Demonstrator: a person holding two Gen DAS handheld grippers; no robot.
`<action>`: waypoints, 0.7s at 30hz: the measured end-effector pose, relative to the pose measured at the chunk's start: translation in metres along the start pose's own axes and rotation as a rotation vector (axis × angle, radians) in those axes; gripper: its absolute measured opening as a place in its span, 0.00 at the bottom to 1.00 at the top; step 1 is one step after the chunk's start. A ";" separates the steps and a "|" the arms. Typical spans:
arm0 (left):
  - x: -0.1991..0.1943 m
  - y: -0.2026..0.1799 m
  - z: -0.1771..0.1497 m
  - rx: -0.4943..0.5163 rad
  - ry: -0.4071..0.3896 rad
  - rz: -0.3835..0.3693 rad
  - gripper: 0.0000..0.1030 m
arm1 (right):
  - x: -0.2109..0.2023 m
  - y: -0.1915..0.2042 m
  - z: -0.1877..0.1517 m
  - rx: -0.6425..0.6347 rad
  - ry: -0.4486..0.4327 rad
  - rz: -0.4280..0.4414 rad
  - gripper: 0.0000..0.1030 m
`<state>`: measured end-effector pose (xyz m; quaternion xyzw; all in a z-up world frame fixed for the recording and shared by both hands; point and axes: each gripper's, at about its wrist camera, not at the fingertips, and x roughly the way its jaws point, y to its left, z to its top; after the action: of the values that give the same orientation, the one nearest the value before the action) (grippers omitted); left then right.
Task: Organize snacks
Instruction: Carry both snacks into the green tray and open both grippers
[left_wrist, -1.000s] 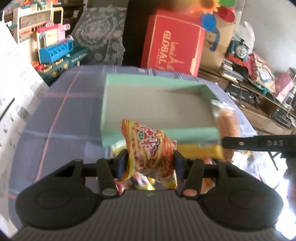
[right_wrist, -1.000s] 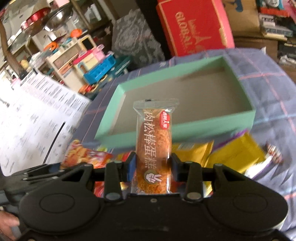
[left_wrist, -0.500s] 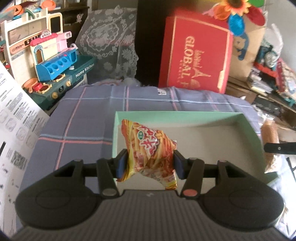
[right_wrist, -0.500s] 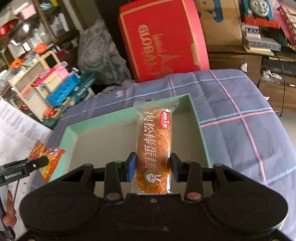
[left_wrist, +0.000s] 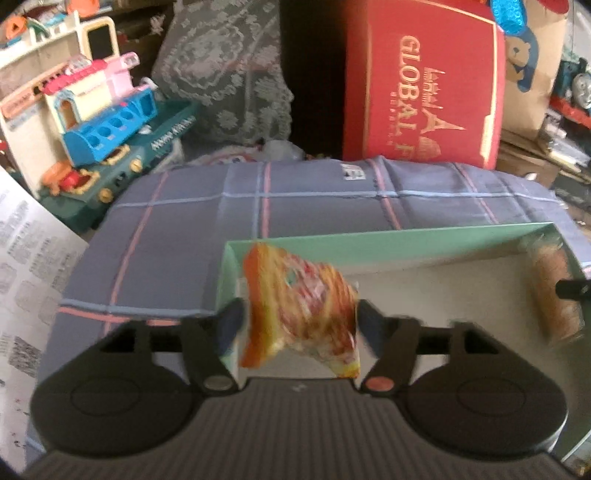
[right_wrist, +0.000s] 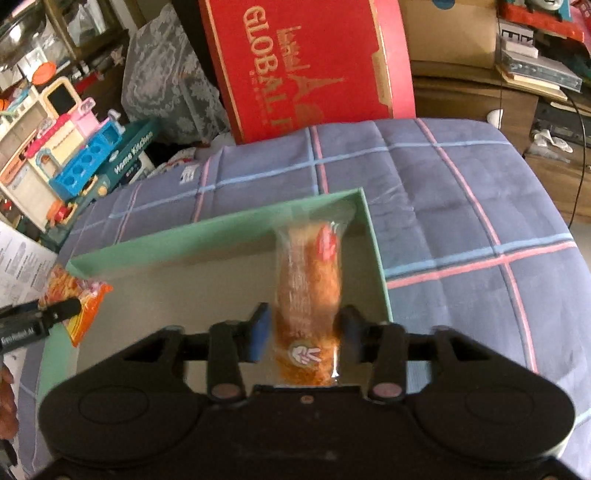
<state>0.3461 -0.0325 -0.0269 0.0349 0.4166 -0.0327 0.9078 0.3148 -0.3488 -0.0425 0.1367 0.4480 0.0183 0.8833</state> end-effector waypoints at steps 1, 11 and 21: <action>-0.004 -0.001 -0.001 0.006 -0.014 0.002 0.95 | -0.004 -0.001 0.000 0.018 -0.009 0.012 0.85; -0.067 -0.004 -0.041 0.016 -0.041 -0.055 1.00 | -0.043 0.016 -0.021 0.009 -0.074 0.083 1.00; -0.130 0.013 -0.119 -0.038 -0.018 -0.072 1.00 | -0.090 0.022 -0.083 0.012 -0.044 0.142 1.00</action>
<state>0.1728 -0.0044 -0.0055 0.0024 0.4100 -0.0579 0.9103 0.1965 -0.3226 -0.0129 0.1738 0.4177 0.0750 0.8887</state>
